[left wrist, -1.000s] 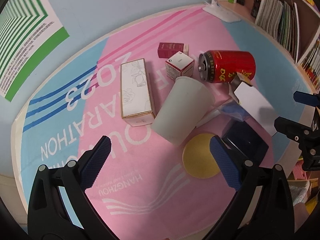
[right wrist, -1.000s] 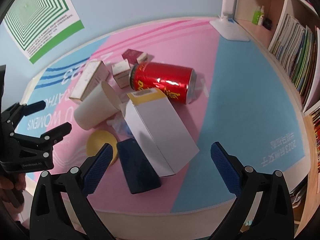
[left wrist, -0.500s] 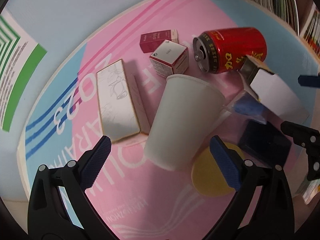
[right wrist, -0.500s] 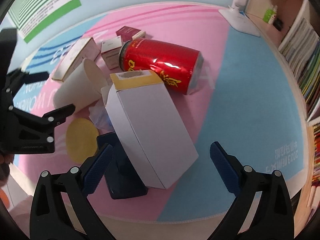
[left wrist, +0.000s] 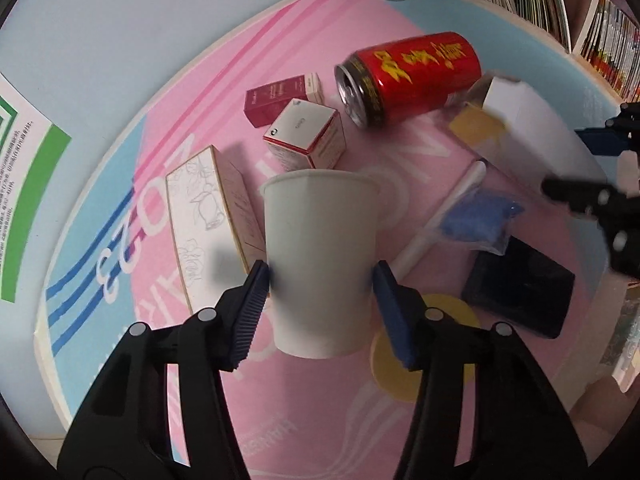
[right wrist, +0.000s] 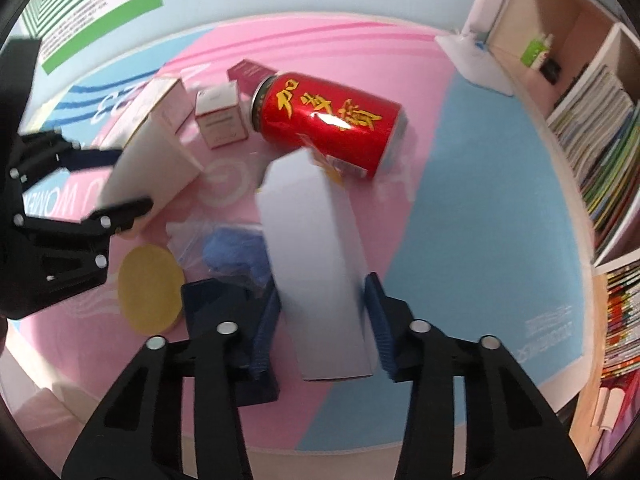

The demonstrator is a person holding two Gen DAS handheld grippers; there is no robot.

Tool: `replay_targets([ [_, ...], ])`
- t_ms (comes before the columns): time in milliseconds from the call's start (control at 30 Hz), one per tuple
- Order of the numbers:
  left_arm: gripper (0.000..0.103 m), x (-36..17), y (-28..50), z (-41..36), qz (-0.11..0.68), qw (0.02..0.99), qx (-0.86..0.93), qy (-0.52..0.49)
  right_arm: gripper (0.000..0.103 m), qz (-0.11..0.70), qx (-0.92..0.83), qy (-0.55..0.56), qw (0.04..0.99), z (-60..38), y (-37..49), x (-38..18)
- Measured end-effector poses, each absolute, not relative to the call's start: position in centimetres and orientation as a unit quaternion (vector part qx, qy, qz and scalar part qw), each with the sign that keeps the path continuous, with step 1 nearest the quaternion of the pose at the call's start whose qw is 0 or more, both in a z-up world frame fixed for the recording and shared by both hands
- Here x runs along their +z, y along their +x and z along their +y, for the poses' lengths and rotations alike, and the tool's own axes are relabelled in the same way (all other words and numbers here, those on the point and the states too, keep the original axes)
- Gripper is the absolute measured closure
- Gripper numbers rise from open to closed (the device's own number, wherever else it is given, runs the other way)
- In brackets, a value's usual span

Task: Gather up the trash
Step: 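Grasp the white paper cup with the left tool while the right tool grasps the white box, then carry the cup and box to the teal wastebasket and open both tools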

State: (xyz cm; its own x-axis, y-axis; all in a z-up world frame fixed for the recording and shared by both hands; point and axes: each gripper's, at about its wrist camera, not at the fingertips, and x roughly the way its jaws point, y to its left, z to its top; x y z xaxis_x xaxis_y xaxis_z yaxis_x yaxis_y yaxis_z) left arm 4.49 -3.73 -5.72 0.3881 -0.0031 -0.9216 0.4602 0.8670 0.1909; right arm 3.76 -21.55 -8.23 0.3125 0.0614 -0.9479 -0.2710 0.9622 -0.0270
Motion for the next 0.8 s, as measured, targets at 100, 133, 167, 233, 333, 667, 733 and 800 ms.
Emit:
replay_targets([
  [100, 0.052, -5.6, 4.5, -3.4, 0.534, 0.806, -0.152, 0.206, 0.068, 0.573, 0.095, -0.075, 0.811, -22.6, 3.6, -7.3],
  [133, 0.052, -5.6, 4.5, -3.2, 0.534, 0.806, -0.154, 0.201, 0.068, 0.571, 0.091, -0.072, 0.813, -22.9, 3.4, -6.9],
  [167, 0.053, -5.5, 4.6, -3.0, 0.536, 0.806, -0.158, 0.194, 0.068, 0.568, 0.088, -0.068, 0.816, -23.1, 3.2, -6.5],
  [233, 0.054, -5.4, 4.6, -2.6, 0.537, 0.808, -0.163, 0.180, 0.068, 0.563, 0.082, -0.060, 0.820, -23.4, 2.7, -5.9],
  [333, 0.055, -5.2, 4.7, -1.5, 0.545, 0.807, -0.174, 0.146, 0.068, 0.559, 0.071, -0.039, 0.825, -24.2, 1.9, -4.8],
  [667, 0.055, -2.5, 2.5, -1.4, 0.524, 0.814, -0.208, 0.141, 0.068, 0.538, 0.025, 0.028, 0.842, -27.0, -2.1, -2.1],
  [733, 0.055, -1.0, 2.1, -2.0, 0.512, 0.816, -0.224, 0.147, 0.068, 0.532, 0.009, 0.047, 0.845, -27.9, -3.4, -1.6],
  [800, 0.055, 0.4, 1.3, -3.2, 0.497, 0.815, -0.249, 0.160, 0.068, 0.527, -0.011, 0.066, 0.847, -29.0, -4.9, -1.1],
])
